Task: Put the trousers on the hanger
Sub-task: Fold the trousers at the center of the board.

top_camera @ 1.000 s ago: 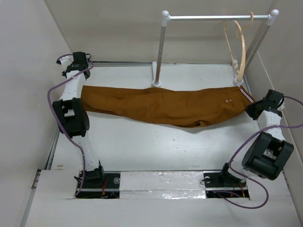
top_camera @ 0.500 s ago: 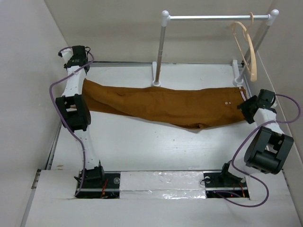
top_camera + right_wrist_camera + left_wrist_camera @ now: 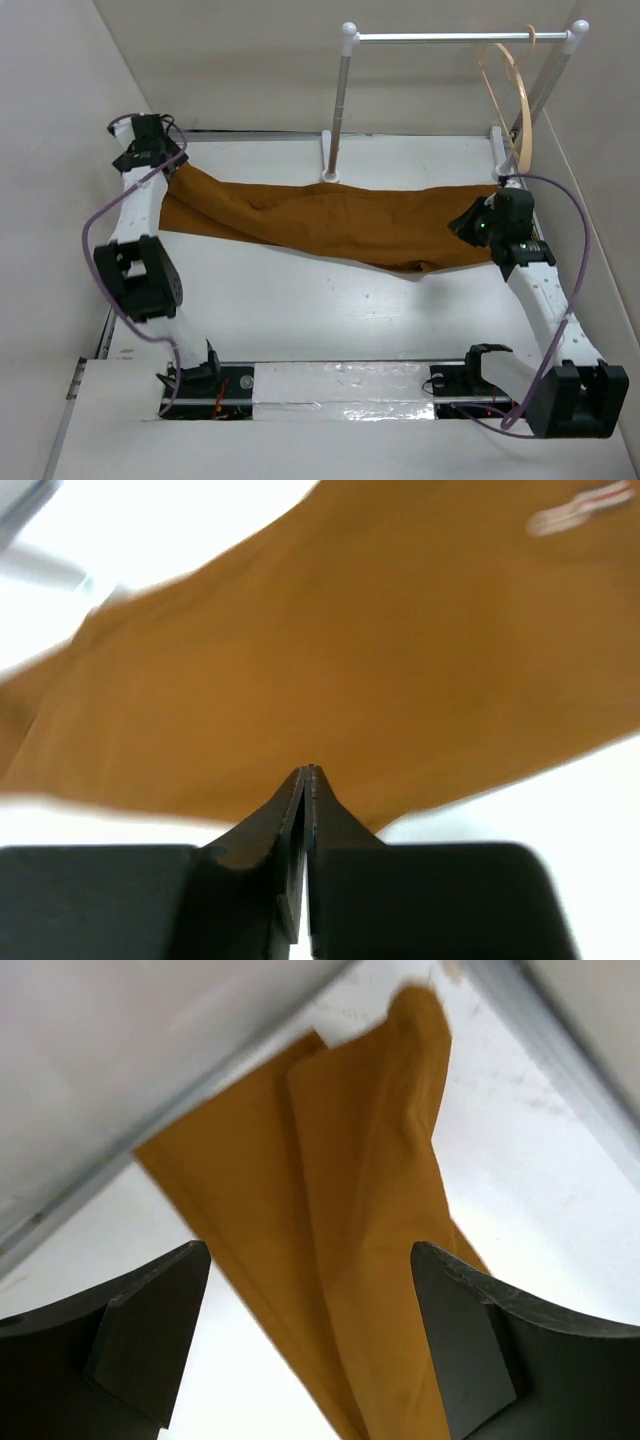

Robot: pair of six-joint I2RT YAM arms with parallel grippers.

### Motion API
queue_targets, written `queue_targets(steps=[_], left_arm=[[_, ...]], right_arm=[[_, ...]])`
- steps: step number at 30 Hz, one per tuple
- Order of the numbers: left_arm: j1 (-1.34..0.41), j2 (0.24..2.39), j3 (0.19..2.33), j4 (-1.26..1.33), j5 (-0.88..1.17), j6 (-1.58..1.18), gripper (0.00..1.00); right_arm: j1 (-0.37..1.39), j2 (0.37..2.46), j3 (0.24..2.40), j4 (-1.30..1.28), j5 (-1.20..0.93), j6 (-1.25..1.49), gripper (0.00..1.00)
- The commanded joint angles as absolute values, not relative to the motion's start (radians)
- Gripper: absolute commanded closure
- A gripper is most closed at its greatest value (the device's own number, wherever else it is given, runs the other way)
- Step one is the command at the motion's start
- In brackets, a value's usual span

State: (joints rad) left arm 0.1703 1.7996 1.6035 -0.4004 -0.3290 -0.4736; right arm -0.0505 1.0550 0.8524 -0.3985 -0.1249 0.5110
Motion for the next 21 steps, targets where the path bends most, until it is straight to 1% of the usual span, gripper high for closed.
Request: queue_targets(steps=[1,2,3,4,5,6,8,9,11,13,15,16,17,21], left_arm=[[0.216,1.565,1.530,-0.330,-0.304,-0.502,0.20],[0.216,1.505,1.466,-0.351,-0.317,-0.505,0.26],[0.216,1.474,1.430,-0.357,-0.318,-0.512,0.29],[0.216,1.445,1.387,-0.362,-0.314,-0.528,0.33],[0.216,1.387,1.300,-0.359,-0.302,-0.557,0.46],[0.216,1.361,1.260,-0.350,-0.293,-0.569,0.54],[0.216,1.321,1.163,-0.327,-0.244,-0.603,0.67],[0.216,1.322,1.151,-0.331,-0.226,-0.615,0.70],[0.216,1.368,1.150,-0.350,-0.198,-0.633,0.70],[0.216,1.419,1.187,-0.356,-0.199,-0.643,0.68],[0.244,1.556,1.250,-0.347,-0.198,-0.643,0.65],[0.244,1.557,1.250,-0.347,-0.192,-0.640,0.65],[0.256,1.634,1.303,-0.350,-0.184,-0.640,0.65],[0.270,1.822,1.439,-0.330,-0.140,-0.635,0.64]], right_arm=[[0.050,0.959,0.822,-0.436,-0.176,0.476,1.00],[0.081,0.941,0.824,-0.446,-0.181,0.466,1.00],[0.118,0.928,0.827,-0.471,-0.179,0.450,1.00],[0.202,0.913,0.830,-0.482,-0.178,0.443,1.00],[0.245,0.907,0.839,-0.491,-0.178,0.442,1.00],[0.283,0.904,0.844,-0.497,-0.181,0.434,1.00],[0.392,0.893,0.847,-0.482,-0.195,0.426,1.00],[0.419,0.893,0.850,-0.476,-0.190,0.420,1.00],[0.468,0.899,0.861,-0.480,-0.187,0.402,1.00],[0.477,0.911,0.888,-0.498,-0.190,0.376,0.99],[0.477,0.937,0.906,-0.489,-0.207,0.344,0.97],[0.477,0.948,0.911,-0.486,-0.207,0.342,0.97],[0.477,0.965,0.919,-0.486,-0.195,0.339,0.96],[0.477,1.048,0.988,-0.525,-0.160,0.321,0.95]])
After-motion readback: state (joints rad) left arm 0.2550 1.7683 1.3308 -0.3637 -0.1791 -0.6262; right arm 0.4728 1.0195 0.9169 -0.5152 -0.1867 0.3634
